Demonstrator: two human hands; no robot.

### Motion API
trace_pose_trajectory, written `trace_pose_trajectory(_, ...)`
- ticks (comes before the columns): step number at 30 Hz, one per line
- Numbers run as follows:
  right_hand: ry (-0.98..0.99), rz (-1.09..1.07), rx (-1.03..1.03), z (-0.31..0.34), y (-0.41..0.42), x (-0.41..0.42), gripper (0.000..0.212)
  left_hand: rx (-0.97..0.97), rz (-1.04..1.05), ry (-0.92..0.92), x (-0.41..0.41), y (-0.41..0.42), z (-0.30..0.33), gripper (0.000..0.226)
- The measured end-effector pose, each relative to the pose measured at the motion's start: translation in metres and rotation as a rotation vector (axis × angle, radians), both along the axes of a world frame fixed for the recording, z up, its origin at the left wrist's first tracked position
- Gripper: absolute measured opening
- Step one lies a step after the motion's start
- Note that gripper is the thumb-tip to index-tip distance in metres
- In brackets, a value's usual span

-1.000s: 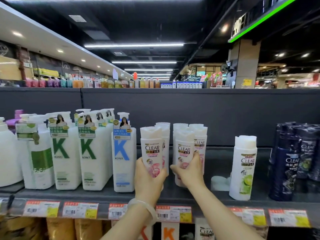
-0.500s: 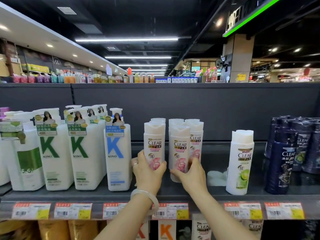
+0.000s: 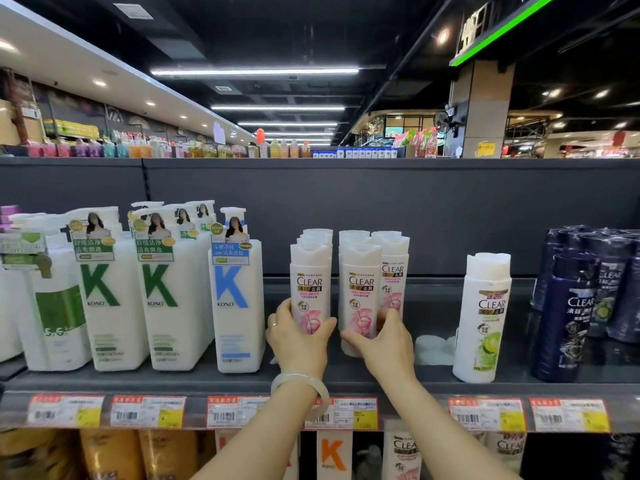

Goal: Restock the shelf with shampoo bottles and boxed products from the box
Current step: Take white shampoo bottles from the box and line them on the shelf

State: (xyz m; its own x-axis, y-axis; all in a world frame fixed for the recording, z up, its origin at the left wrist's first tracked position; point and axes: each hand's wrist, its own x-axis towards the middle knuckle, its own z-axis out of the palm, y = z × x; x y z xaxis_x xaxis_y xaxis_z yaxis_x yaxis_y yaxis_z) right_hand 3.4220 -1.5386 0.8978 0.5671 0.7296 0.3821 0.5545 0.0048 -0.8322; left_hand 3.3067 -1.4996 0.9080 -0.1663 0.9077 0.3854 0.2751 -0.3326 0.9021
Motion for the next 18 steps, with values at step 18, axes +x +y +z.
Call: trace_pose_trajectory(18,-0.025,-0.009,-0.033,-0.0021,0.0024,0.0006,0.048,0.006,0.036,0.083,0.0069,0.0041,-0.0095,0.075)
